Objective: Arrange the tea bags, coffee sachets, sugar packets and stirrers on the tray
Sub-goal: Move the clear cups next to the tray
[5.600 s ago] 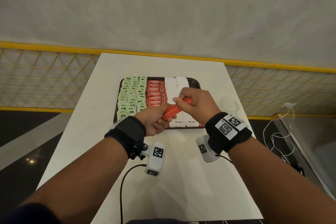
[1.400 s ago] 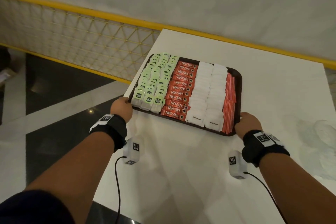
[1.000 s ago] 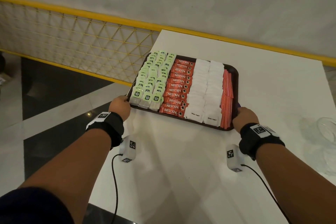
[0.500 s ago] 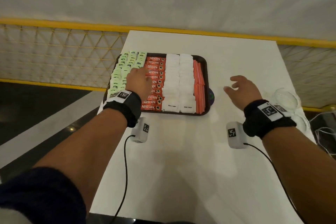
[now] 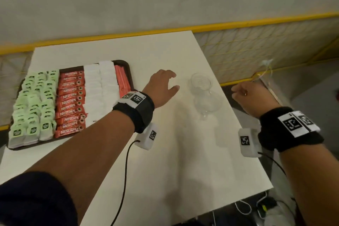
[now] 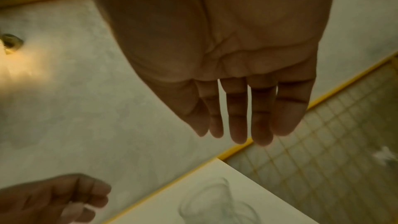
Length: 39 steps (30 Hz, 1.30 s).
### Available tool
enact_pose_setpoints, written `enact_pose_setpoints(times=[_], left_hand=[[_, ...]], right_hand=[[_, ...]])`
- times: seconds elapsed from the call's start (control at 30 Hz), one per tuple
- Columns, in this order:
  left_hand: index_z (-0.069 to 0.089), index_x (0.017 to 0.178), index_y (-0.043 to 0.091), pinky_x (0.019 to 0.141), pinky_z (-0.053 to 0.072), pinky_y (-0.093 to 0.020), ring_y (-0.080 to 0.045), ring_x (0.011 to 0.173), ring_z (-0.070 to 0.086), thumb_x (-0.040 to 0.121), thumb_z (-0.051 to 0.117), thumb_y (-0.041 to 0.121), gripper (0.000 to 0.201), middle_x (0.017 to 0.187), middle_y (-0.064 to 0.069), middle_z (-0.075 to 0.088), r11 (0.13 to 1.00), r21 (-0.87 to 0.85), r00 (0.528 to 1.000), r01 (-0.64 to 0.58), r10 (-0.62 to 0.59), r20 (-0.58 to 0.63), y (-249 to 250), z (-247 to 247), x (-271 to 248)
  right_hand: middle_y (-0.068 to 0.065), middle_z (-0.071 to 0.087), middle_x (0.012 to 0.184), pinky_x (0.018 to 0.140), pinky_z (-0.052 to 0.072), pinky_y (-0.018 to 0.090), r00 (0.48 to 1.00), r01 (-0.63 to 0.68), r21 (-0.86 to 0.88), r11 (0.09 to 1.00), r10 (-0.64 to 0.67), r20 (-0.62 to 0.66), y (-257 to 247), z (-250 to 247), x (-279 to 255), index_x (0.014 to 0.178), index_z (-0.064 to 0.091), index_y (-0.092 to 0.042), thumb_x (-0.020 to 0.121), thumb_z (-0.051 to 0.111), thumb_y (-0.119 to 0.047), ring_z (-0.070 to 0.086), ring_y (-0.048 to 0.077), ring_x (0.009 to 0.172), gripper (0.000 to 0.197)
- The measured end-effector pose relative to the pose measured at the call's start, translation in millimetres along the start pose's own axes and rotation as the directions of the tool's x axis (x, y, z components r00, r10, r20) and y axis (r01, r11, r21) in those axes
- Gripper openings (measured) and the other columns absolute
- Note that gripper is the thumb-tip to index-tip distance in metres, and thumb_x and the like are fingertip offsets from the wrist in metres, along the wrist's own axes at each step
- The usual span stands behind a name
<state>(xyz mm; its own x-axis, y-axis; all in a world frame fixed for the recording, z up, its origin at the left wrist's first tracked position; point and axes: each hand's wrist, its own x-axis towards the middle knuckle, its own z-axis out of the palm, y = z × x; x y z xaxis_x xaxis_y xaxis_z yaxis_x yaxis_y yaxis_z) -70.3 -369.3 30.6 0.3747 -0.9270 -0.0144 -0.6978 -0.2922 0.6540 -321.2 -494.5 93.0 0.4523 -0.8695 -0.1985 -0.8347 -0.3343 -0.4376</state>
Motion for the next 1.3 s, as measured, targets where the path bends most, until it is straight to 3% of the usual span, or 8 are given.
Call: enact_pose_setpoints(times=[0.17, 0.3, 0.4, 0.53, 0.77, 0.87, 1.1, 1.3], left_hand=[[0.035, 0.147, 0.015, 0.109, 0.037, -0.040, -0.027, 0.129, 0.045, 0.086, 0.071, 0.034, 0.073, 0.145, -0.009, 0.040, 0.998, 0.037, 0.997, 0.044, -0.046, 0.064, 31, 37, 28], [0.012, 0.156, 0.011, 0.118, 0.021, -0.032, -0.024, 0.147, 0.023, 0.083, 0.077, 0.030, 0.099, 0.161, -0.009, 0.019, 0.990, 0.133, 0.980, 0.052, -0.076, 0.187, 48, 50, 54], [0.002, 0.157, 0.009, 0.118, 0.014, -0.026, -0.020, 0.151, 0.014, 0.079, 0.081, 0.024, 0.112, 0.165, -0.007, 0.008, 0.977, 0.215, 0.960, 0.004, -0.064, 0.273, 55, 57, 75], [-0.001, 0.157, 0.012, 0.118, 0.014, -0.026, -0.020, 0.151, 0.013, 0.075, 0.085, 0.021, 0.119, 0.165, -0.006, 0.006, 0.959, 0.281, 0.941, -0.032, -0.066, 0.332, 58, 64, 101], [0.007, 0.157, 0.013, 0.117, 0.024, -0.032, -0.024, 0.147, 0.025, 0.073, 0.086, 0.023, 0.116, 0.161, -0.008, 0.022, 0.957, 0.289, 0.919, -0.008, -0.106, 0.379, 49, 73, 122], [0.013, 0.156, 0.012, 0.114, 0.032, -0.036, -0.026, 0.141, 0.034, 0.070, 0.087, 0.025, 0.115, 0.156, -0.010, 0.026, 0.965, 0.262, 0.935, 0.015, -0.106, 0.339, 45, 78, 120], [0.033, 0.145, 0.012, 0.091, 0.050, -0.034, -0.028, 0.114, 0.054, 0.068, 0.087, 0.025, 0.095, 0.140, -0.008, 0.024, 0.965, 0.117, 0.951, 0.234, -0.252, 0.180, 24, 84, 99], [0.038, 0.140, 0.012, 0.095, 0.050, -0.038, -0.025, 0.112, 0.057, 0.052, 0.084, 0.042, 0.104, 0.132, -0.008, 0.047, 0.919, -0.035, 0.918, 0.394, -0.391, 0.061, -9, 51, 62]], right_hand=[[0.004, 0.064, 0.113, 0.082, 0.040, 0.025, 0.974, -0.057, -0.044, 0.997, 0.066, 0.219, 51, 32, -4, 0.123, 0.057, -0.016, 0.091, 0.064, -0.026, 0.060, 0.022, 0.107, 0.034], [0.006, 0.059, 0.129, 0.095, 0.043, 0.031, 0.939, -0.117, 0.008, 0.993, 0.108, 0.328, 51, 61, -3, 0.136, 0.047, -0.015, 0.079, 0.070, -0.057, 0.055, 0.022, 0.118, 0.074], [0.006, 0.052, 0.137, 0.098, 0.042, 0.034, 0.919, -0.166, 0.058, 0.984, 0.133, 0.371, 45, 79, 1, 0.140, 0.041, -0.013, 0.073, 0.070, -0.066, 0.051, 0.025, 0.123, 0.090], [0.003, 0.059, 0.125, 0.094, 0.046, 0.031, 0.925, -0.148, 0.060, 0.987, 0.117, 0.361, 41, 93, 12, 0.129, 0.050, -0.015, 0.071, 0.068, -0.070, 0.058, 0.024, 0.111, 0.082], [0.000, 0.062, 0.107, 0.079, 0.042, 0.025, 0.945, -0.090, 0.111, 0.990, 0.050, 0.323, 57, 89, 19, 0.114, 0.060, -0.015, 0.088, 0.063, -0.044, 0.057, 0.017, 0.095, 0.039], [0.003, 0.065, 0.097, 0.078, 0.047, 0.029, 0.960, -0.081, 0.170, 0.982, 0.031, 0.277, 65, 88, 21, 0.099, 0.064, -0.011, 0.091, 0.060, -0.032, 0.060, 0.021, 0.088, 0.023], [0.012, 0.070, 0.087, 0.084, 0.054, 0.043, 0.963, -0.090, 0.293, 0.952, 0.008, 0.269, 69, 88, 30, 0.086, 0.066, -0.005, 0.093, 0.059, -0.029, 0.065, 0.027, 0.084, 0.026], [0.005, 0.072, 0.082, 0.090, 0.054, 0.044, 0.964, -0.120, 0.419, 0.900, 0.004, 0.267, 47, 96, 47, 0.080, 0.068, -0.016, 0.092, 0.063, -0.023, 0.070, 0.021, 0.085, 0.015]])
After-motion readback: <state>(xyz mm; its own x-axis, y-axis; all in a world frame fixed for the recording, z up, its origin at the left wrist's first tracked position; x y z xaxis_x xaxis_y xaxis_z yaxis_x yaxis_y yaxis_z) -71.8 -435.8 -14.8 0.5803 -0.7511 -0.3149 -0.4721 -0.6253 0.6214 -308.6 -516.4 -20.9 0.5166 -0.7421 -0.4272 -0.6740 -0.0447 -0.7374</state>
